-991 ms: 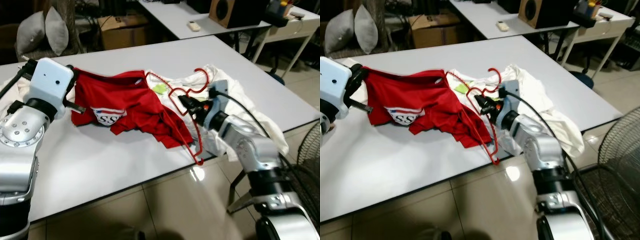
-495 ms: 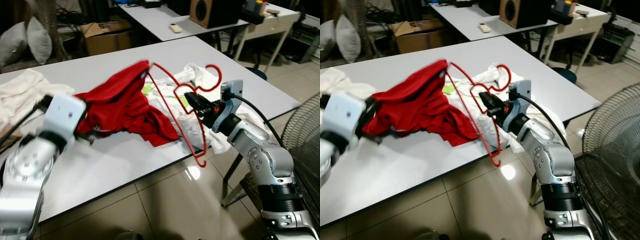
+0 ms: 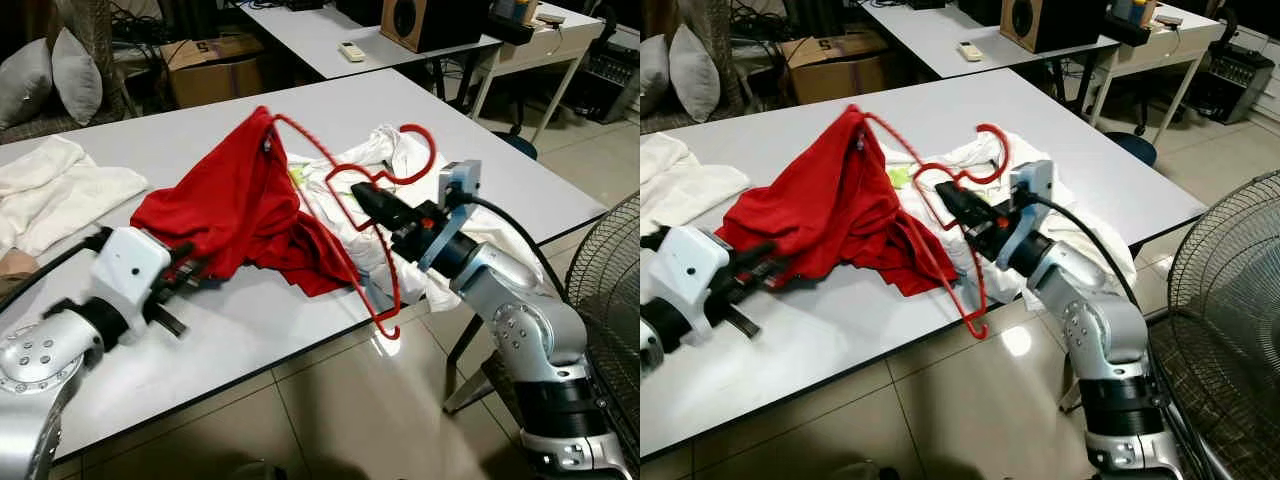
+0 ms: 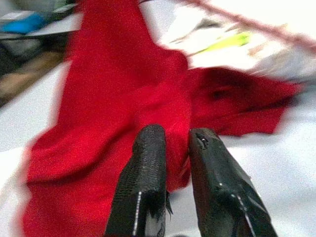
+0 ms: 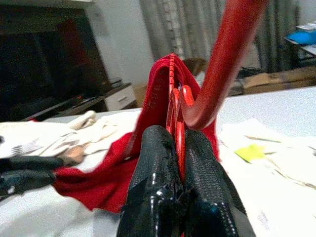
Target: Hang hanger
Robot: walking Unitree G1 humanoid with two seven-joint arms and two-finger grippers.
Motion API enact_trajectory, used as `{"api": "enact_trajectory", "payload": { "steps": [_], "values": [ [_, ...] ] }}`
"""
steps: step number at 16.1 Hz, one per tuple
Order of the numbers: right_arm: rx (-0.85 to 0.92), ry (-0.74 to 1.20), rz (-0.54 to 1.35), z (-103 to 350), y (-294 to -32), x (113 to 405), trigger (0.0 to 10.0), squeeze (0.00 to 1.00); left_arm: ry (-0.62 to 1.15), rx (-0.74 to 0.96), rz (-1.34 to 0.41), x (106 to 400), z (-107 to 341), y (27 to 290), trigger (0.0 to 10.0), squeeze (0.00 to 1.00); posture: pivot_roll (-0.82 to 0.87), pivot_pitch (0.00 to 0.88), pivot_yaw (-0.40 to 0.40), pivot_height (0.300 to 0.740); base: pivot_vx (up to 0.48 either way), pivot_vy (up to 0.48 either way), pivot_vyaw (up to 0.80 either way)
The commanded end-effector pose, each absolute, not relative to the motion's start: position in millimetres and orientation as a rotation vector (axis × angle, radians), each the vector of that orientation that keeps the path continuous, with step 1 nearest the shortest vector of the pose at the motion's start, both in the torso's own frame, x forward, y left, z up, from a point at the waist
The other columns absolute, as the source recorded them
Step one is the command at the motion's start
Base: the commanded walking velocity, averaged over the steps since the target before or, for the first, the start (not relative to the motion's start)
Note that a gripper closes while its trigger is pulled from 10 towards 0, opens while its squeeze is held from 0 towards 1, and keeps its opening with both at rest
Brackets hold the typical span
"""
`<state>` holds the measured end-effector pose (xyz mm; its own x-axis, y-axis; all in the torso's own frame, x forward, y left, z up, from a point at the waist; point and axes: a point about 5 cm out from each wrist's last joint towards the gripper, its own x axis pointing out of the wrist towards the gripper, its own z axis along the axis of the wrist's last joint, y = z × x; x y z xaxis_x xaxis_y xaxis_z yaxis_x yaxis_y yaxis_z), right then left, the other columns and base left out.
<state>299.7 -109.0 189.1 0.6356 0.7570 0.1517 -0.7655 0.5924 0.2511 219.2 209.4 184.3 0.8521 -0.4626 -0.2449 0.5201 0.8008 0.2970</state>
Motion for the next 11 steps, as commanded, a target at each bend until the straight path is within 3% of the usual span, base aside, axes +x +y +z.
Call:
{"api": "enact_trajectory", "payload": {
  "steps": [1,6,11],
  "values": [
    [0.297,-0.038,0.901,192.1,-109.0,296.8,10.0,0.00,0.171,0.343,-0.587,215.9,185.6,205.1,10.0,1.00,-0.06,0.000,0.059,0.740,0.000,0.000,0.00],
    [0.283,-0.050,0.929,195.6,-105.3,295.3,10.0,0.00,0.304,0.312,-0.756,206.6,171.3,204.6,10.0,1.00,-0.07,0.000,0.070,0.740,0.000,0.000,0.00],
    [0.273,-0.057,0.952,197.8,-100.8,295.8,10.0,0.00,0.028,0.128,-0.550,261.6,195.0,181.1,10.0,1.00,-0.07,0.000,0.073,0.740,0.000,0.000,0.00]
  ]
}}
